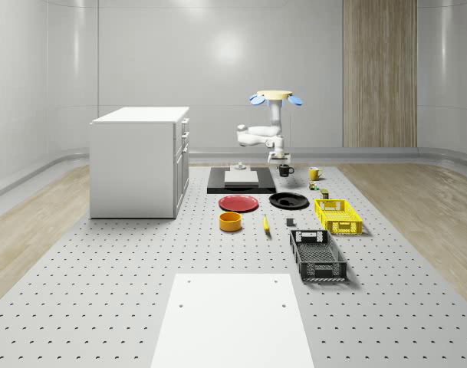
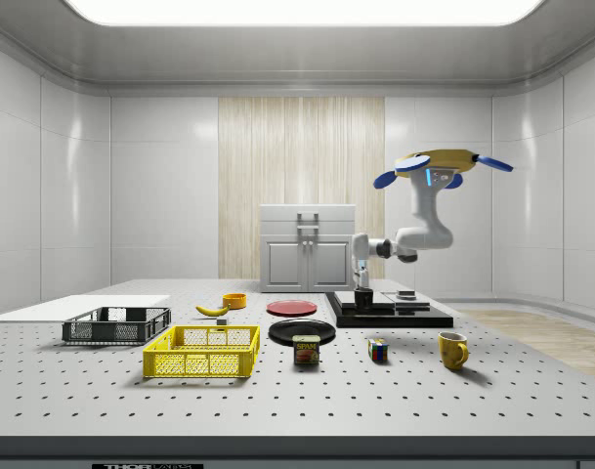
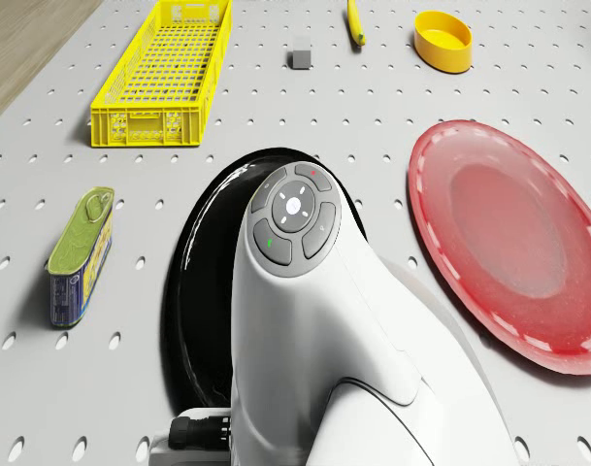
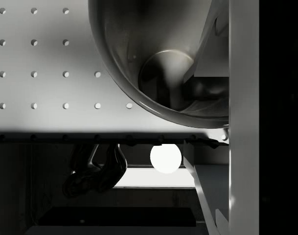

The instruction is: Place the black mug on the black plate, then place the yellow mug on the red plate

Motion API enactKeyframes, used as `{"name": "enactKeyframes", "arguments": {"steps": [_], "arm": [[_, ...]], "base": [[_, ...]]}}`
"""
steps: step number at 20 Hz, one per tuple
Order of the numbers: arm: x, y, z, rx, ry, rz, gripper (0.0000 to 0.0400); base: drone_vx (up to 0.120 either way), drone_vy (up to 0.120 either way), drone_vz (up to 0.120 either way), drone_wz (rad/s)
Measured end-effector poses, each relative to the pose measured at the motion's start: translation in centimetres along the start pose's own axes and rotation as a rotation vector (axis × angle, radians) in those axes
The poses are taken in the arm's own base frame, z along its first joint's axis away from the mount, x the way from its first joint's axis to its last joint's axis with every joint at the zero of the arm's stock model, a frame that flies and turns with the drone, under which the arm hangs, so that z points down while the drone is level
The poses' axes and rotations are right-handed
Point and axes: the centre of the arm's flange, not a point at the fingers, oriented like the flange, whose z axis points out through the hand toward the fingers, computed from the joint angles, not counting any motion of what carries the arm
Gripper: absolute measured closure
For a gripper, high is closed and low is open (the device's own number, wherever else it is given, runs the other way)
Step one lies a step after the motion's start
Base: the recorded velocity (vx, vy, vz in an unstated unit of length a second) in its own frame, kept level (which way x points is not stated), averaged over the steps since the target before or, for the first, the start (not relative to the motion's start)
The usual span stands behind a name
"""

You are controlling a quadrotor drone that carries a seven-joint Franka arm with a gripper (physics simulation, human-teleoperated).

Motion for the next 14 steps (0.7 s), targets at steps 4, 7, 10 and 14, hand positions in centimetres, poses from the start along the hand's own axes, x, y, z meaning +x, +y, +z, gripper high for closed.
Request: {"name": "enactKeyframes", "arguments": {"steps": [4, 7, 10, 14], "arm": [[0.0, 0.0, 0.0, 0.0, 0.0, 0.0, 0.029], [0.0, 0.0, 0.0, 0.0, 0.0, 0.0, 0.029], [0.0, 0.0, 0.0, 0.0, 0.0, 0.0, 0.029], [0.0, 0.0, 0.0, 0.0, 0.0, 0.0, 0.029]], "base": [[0.12, 0.0, 0.0, 0.0], [0.12, 0.0, 0.0, 0.0], [0.12, 0.0, 0.0, 0.0], [0.12, 0.0, 0.0, 0.0]]}}
